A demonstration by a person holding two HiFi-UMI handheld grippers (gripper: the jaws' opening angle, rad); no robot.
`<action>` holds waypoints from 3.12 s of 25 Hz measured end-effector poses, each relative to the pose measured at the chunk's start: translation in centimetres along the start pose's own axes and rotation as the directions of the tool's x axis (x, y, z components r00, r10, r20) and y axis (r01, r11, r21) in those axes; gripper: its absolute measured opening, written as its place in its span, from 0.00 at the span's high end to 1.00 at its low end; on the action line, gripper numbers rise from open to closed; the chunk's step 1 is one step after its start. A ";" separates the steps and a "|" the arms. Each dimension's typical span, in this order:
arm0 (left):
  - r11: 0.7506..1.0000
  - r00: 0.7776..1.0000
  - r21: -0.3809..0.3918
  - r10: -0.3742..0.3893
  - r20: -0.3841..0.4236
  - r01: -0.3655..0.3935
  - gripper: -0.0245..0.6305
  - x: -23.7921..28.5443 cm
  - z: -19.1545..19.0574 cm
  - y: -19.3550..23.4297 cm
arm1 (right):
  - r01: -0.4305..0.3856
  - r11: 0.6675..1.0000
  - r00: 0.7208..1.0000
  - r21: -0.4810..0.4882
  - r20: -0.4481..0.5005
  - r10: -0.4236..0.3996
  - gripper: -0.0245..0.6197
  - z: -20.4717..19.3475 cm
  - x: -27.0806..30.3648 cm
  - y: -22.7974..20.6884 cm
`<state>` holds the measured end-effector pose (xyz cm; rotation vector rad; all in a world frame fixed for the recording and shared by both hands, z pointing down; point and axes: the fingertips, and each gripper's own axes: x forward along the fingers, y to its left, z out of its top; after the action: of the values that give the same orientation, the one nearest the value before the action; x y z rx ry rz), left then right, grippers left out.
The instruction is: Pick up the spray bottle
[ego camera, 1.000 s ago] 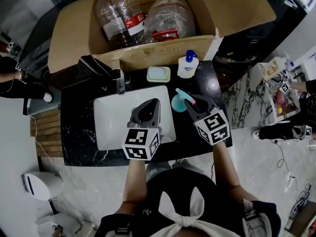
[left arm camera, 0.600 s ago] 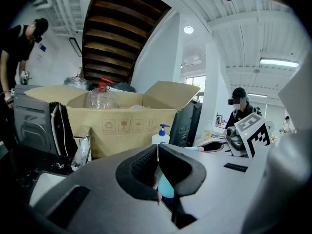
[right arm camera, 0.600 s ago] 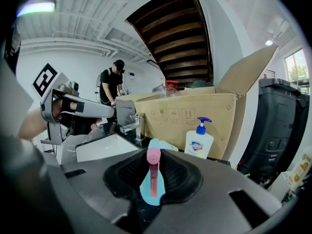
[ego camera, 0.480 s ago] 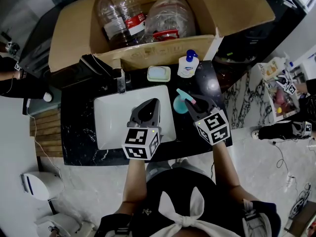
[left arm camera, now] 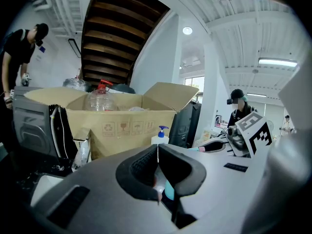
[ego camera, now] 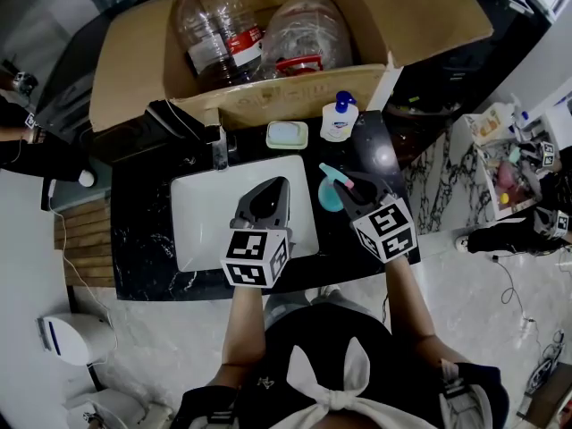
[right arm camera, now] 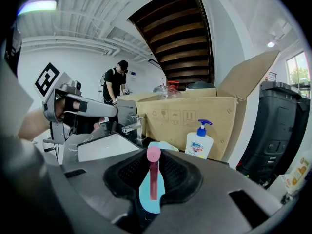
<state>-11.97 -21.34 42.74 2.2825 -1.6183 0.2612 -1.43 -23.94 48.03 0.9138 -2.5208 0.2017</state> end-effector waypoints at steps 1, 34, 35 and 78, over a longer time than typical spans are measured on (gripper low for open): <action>1.000 1.000 0.002 -0.001 0.000 0.001 0.92 0.0 0.0 -0.1 | -0.001 1.000 1.000 0.000 0.002 0.001 0.85 0.1 -0.1 0.0; 1.000 1.000 0.022 -0.008 -0.007 0.009 0.92 -0.3 0.0 -1.3 | 0.007 1.000 0.981 -0.023 0.193 -0.002 0.85 7.0 -4.1 0.7; 1.000 1.000 0.022 -0.009 -0.007 0.009 0.92 -0.3 0.0 -1.3 | 0.007 1.000 0.980 -0.024 0.198 -0.002 0.85 7.2 -4.2 0.7; 0.999 1.000 0.029 -0.017 -0.005 0.018 0.92 -1.1 -0.2 -1.8 | 0.007 0.999 0.929 -0.051 0.370 0.012 0.85 11.9 -8.6 2.6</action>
<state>-10.60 -19.77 42.26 2.3150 -1.6016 0.2881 -1.58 -20.41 33.54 1.0071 -2.8563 -0.0418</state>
